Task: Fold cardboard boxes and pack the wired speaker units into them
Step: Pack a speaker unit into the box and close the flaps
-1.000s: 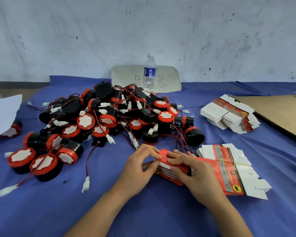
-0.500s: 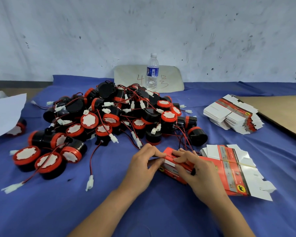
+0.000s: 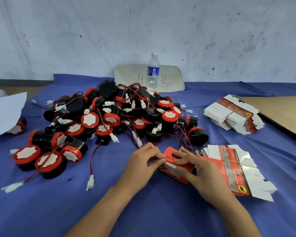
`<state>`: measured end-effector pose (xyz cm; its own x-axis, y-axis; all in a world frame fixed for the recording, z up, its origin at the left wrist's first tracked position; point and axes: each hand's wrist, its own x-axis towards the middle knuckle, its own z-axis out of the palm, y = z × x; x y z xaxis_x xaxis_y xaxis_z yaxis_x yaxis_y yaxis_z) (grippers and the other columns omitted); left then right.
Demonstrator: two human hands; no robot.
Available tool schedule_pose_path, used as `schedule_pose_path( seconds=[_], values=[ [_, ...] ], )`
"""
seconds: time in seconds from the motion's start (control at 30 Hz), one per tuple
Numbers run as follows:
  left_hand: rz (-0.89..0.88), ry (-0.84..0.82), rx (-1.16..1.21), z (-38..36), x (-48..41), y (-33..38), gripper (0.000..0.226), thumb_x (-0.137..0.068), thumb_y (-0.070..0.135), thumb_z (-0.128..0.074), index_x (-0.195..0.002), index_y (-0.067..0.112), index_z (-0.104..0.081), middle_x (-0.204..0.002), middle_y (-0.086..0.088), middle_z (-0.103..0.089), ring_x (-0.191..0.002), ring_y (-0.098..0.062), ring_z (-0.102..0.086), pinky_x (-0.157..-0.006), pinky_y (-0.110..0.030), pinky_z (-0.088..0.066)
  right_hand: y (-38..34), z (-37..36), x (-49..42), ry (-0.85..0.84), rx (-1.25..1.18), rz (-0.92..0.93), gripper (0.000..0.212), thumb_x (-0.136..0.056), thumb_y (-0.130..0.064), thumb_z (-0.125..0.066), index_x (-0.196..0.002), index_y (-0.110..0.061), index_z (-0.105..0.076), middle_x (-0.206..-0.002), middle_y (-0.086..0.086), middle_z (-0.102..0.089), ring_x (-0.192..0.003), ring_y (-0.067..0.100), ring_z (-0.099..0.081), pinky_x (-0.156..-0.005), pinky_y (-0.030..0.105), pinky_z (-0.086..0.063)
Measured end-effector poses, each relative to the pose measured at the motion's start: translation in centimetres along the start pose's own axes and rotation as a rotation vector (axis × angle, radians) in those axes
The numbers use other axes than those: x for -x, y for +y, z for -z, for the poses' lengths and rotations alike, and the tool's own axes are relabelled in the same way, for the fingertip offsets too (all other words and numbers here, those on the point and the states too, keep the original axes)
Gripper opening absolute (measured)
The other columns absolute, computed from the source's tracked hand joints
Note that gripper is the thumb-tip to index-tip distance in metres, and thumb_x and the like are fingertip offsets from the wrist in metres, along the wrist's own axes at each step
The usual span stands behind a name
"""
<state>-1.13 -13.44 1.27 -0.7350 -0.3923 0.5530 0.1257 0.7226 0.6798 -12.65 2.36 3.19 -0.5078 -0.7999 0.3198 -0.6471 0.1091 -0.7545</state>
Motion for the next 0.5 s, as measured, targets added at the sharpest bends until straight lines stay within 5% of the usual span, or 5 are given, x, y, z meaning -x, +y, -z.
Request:
schedule_pose_path(
  seconds=[0.13, 0.27, 0.37, 0.5],
  values=[
    [0.073, -0.077, 0.031, 0.5, 0.0, -0.2, 0.010, -0.090, 0.018, -0.067, -0.080, 0.013, -0.068, -0.112, 0.013, -0.060, -0.101, -0.002, -0.061, -0.090, -0.025, -0.050, -0.4, 1.4, 0.1, -0.139, 0.207, 0.007, 0.035, -0.089, -0.033, -0.063, -0.104, -0.063, -0.053, -0.129, -0.044, -0.035, -0.138, -0.014, -0.002, -0.118, 0.024, 0.008],
    [0.046, -0.085, -0.022, 0.7, 0.1, -0.2, 0.006, -0.088, 0.022, -0.070, -0.083, 0.018, -0.069, -0.123, 0.015, -0.058, -0.107, -0.001, -0.060, -0.094, -0.026, -0.048, -0.6, 2.3, 0.4, -0.294, 0.480, -0.007, 0.042, -0.096, -0.044, -0.046, -0.109, -0.078, -0.025, -0.132, -0.051, -0.003, -0.136, -0.007, 0.025, -0.114, 0.041, 0.019],
    [0.024, -0.099, -0.053, 0.5, 0.1, 0.0, 0.008, -0.087, 0.019, -0.071, -0.082, 0.021, -0.064, -0.126, 0.019, -0.055, -0.107, 0.000, -0.059, -0.094, -0.022, -0.047, -0.6, 2.4, 0.6, -0.334, 0.564, -0.028, 0.040, -0.099, -0.047, -0.035, -0.114, -0.079, -0.017, -0.134, -0.049, 0.009, -0.133, -0.003, 0.031, -0.112, 0.048, 0.020],
    [-0.037, -0.115, -0.095, -0.2, 0.2, 0.2, 0.004, -0.089, 0.011, -0.067, -0.089, 0.015, -0.066, -0.129, 0.017, -0.054, -0.116, 0.002, -0.053, -0.096, -0.025, -0.046, -0.7, 1.7, 0.6, -0.316, 0.637, -0.050, 0.039, -0.102, -0.043, -0.031, -0.134, -0.066, -0.027, -0.150, -0.035, 0.006, -0.143, 0.006, 0.021, -0.113, 0.050, 0.015]
  ],
)
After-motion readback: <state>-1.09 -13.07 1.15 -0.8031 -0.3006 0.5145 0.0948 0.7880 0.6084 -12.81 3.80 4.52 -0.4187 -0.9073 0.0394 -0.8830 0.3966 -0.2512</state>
